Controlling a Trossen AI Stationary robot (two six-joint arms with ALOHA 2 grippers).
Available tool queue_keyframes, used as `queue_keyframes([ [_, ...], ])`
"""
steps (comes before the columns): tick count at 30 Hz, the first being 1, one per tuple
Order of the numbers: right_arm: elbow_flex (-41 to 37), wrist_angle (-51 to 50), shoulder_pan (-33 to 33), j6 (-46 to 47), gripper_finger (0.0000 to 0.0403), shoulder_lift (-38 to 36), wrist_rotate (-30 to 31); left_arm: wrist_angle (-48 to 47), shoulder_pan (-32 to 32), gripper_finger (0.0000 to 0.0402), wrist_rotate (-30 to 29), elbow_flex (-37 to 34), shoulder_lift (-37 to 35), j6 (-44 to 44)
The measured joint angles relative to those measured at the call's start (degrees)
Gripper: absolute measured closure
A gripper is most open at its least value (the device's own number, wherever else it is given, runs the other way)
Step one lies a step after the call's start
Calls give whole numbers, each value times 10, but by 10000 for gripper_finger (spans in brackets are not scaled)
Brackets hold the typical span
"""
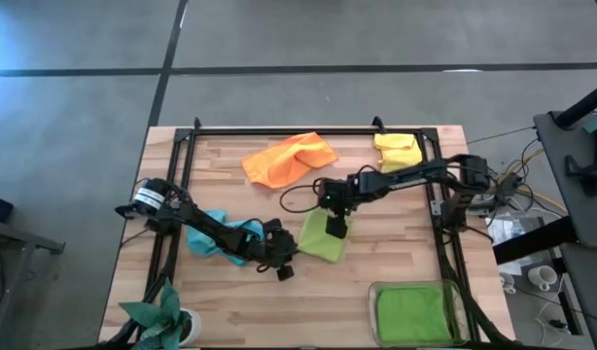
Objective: Fold microfiber towels
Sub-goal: Put the light green towel into the transparent bin
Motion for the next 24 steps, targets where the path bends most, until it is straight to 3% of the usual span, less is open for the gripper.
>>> queue_keyframes([
  [6,10,10,-2,0,156,36,-1,-6,0,250,10,-1,-4,2],
  [11,10,11,-2,13,212,39,3,-83,0,219,70,1,-60,-14],
  [14,10,10,-3,14,259,40,6,-126,-3,215,77,-5,-116,-46],
  [16,10,12,-3,15,297,41,7,-125,-5,214,61,-14,-150,-52],
  [20,10,20,-3,21,377,42,12,-122,-8,214,-28,-29,-202,-61],
  [24,10,7,5,90,389,36,39,-125,-11,214,-66,-44,-218,-59],
])
